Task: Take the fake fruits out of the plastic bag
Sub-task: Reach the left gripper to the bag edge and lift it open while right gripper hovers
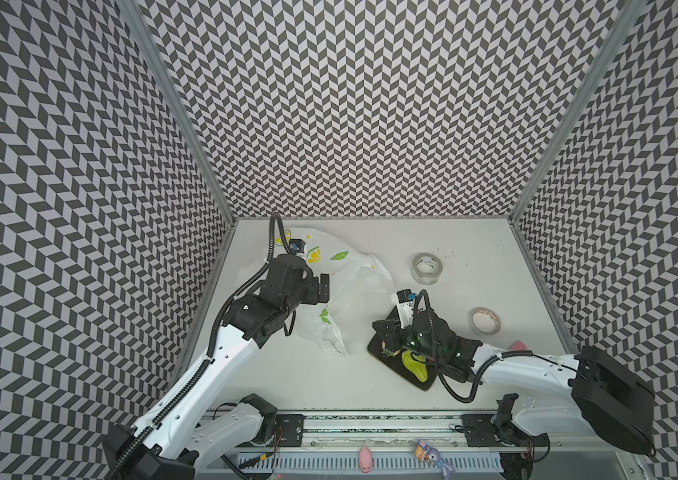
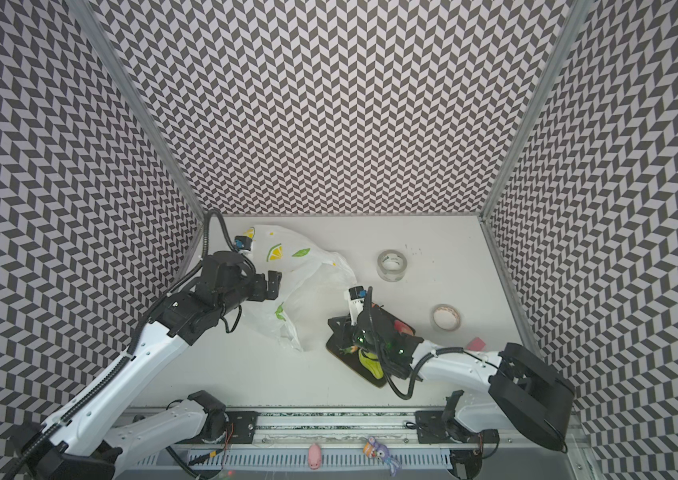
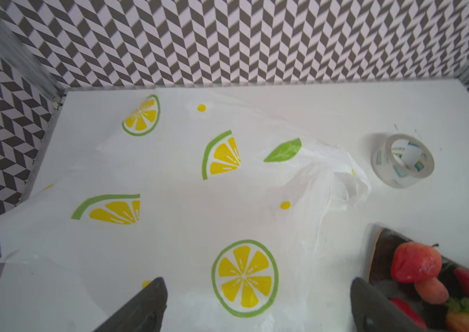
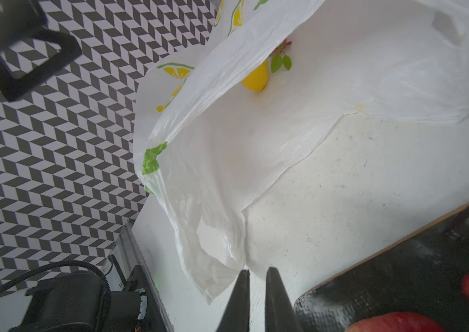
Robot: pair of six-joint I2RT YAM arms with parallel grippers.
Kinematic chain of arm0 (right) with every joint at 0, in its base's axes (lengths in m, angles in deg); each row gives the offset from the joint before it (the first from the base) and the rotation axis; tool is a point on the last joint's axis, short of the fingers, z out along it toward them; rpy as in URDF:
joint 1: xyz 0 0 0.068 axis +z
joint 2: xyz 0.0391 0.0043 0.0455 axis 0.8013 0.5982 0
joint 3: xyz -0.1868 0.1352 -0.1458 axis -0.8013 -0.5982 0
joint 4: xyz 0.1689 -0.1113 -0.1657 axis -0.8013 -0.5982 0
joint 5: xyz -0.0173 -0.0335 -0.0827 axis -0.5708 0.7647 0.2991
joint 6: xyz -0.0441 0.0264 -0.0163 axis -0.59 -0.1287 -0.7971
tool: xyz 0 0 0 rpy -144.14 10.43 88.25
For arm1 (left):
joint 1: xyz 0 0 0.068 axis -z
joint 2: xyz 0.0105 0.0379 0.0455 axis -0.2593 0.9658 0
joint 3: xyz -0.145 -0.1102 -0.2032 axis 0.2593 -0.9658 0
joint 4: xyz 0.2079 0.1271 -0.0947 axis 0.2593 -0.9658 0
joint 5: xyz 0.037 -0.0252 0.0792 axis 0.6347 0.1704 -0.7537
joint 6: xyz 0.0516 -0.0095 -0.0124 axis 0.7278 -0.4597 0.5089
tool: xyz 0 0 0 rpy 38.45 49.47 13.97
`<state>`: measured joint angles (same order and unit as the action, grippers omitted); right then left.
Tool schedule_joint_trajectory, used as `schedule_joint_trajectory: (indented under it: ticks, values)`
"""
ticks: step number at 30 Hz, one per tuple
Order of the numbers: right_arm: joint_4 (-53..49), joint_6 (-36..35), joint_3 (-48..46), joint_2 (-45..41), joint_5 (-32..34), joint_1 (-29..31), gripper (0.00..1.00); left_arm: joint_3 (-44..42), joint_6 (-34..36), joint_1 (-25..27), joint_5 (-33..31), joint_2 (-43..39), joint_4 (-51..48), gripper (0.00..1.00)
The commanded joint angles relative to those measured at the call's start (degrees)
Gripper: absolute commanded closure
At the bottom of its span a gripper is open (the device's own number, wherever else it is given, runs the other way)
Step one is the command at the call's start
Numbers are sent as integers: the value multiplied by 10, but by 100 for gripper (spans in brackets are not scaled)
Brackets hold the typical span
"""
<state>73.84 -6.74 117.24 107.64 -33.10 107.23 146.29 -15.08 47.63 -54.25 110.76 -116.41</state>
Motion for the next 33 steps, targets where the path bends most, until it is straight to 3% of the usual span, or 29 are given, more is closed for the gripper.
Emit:
schedule_joint_trajectory:
  ticks: [1, 8, 16, 20, 23, 28, 31, 33]
  values:
    - [11, 7, -7, -23, 9, -7, 87, 25, -7, 63, -77, 32, -84, 0]
    - [11, 5, -10, -28, 4, -9, 87, 70, 12, 140, -175, 153, -114, 0]
    - [19, 11, -17, -40, -1, -9, 87, 93, 44, 145, -273, 260, -106, 0]
    - [20, 12, -20, -44, 0, -10, 87, 97, 54, 142, -300, 289, -94, 8]
    - [21, 12, -21, -46, -2, -9, 87, 104, 58, 143, -323, 307, -88, 24]
    - [23, 13, -28, -55, -6, -11, 87, 112, 64, 142, -350, 310, -80, 63]
    - [33, 6, -33, -57, -31, -9, 87, 113, 66, 140, -350, 292, -67, 89]
    - [51, -10, -33, -51, -62, -8, 87, 110, 72, 137, -337, 275, -53, 100]
